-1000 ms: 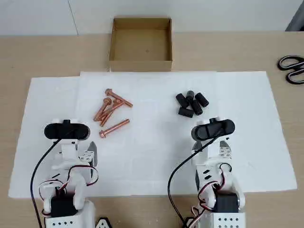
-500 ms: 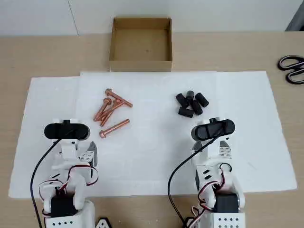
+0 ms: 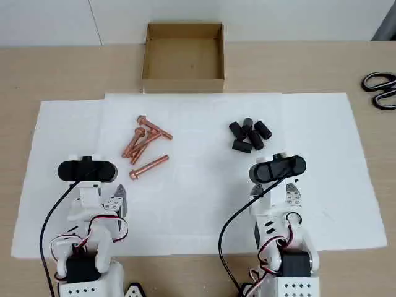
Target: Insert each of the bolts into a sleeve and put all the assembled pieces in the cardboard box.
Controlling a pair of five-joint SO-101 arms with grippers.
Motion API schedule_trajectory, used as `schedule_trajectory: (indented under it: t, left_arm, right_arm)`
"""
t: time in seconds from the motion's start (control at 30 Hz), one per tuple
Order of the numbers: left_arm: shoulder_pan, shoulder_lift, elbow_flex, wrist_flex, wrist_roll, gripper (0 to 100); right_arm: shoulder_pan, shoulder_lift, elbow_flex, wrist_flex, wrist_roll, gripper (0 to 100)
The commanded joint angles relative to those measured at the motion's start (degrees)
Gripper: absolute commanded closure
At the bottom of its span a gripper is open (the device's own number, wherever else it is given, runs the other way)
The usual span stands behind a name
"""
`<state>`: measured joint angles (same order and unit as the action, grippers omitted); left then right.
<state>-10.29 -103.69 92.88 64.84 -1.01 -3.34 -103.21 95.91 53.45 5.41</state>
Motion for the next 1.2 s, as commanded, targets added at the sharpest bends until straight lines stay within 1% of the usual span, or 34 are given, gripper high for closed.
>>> schedule_trajectory:
  t: [0.0,0.07,0.87,0.97,1.07,1.17]
  left_arm:
    - [1.9,-0.5,0.0,-2.3,0.0,85]
    - [2.8,-0.5,0.1,-2.5,-0.3,85]
    - [2.8,-0.5,0.1,-2.5,-0.1,85]
    - [2.8,-0.5,0.1,-2.5,-0.2,85]
    - [2.8,-0.5,0.1,-2.5,-0.1,85]
    - [2.8,-0.5,0.0,-2.6,-0.4,85]
  right_arm:
    - [0.3,-0.7,0.4,0.3,0.4,80.0]
    - [0.3,-0.7,0.4,0.3,0.4,80.0]
    - [0.7,-0.7,0.4,0.4,0.7,80.0]
    - [0.8,-0.7,0.4,2.0,0.8,80.0]
    - [3.5,-0.7,-1.8,4.8,0.8,80.0]
    - [9.4,-0.7,-5.3,7.3,0.8,80.0]
